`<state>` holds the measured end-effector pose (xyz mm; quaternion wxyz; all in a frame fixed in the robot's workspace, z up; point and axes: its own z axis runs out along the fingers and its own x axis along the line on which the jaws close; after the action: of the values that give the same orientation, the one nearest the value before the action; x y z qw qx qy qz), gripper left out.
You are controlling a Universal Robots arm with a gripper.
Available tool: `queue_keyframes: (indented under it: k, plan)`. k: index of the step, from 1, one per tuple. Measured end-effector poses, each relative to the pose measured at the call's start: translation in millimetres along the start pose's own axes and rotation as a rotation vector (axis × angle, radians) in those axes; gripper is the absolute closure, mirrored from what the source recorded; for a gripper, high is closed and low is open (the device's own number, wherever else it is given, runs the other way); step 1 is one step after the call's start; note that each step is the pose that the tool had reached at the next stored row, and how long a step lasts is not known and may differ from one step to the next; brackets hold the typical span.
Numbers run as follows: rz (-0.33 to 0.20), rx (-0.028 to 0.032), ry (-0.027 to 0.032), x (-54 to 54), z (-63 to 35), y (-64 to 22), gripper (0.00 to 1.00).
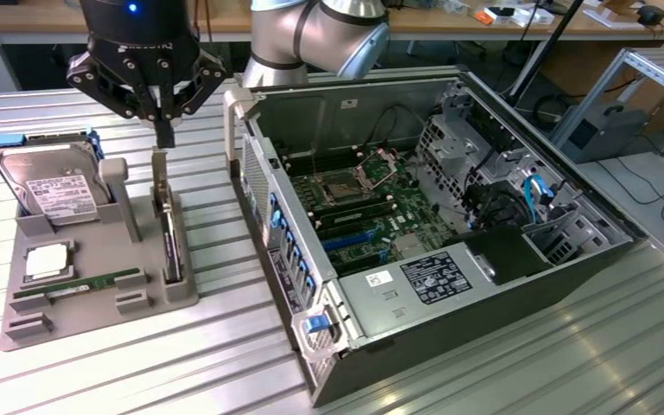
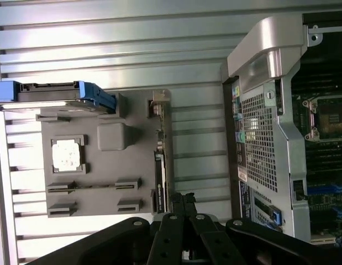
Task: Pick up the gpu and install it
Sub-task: 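Reach for the gpu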
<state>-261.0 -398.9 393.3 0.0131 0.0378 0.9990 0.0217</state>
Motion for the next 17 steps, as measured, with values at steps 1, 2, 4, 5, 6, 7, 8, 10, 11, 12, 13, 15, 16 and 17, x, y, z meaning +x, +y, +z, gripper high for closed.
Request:
queue_keyframes:
  k: [1,2,4,5,6,7,8,10,11,12,13,15,16,17]
  plan:
    - [0.000,0.0000,0.0000,0.8,0.0,0.0,0.89]
    - [0.000,0.0000,0.0000,1.6,0.0,-0.1,0.89]
    - [0.000,0.0000,0.0000,4.1,-0.1,-0.3,0.89]
    - [0.000,0.0000,0.0000,5.2,-0.1,-0.4,0.89]
    - [0.000,0.0000,0.0000,5.8,-0.1,-0.4,0.89]
    - [0.000,0.0000,0.0000,6.6,-0.2,-0.5,0.89]
    - [0.000,0.0000,0.0000,7.5,-0.2,-0.6,0.89]
    - [0.000,0.0000,0.0000,9.0,-0.2,-0.7,0.89]
    - [0.000,0.0000,0.0000,9.6,-0.3,-0.7,0.89]
    - [0.000,0.0000,0.0000,10.6,-0.3,-0.8,0.89]
    - [0.000,0.0000,0.0000,11.5,-0.3,-0.9,0.89]
    - [0.000,0.0000,0.0000,12.9,-0.3,-1.0,0.89]
    - [0.000,0.0000,-0.0001,13.7,-0.3,-1.0,0.89]
    - [0.000,0.0000,0.0000,14.5,-0.4,-1.1,0.89]
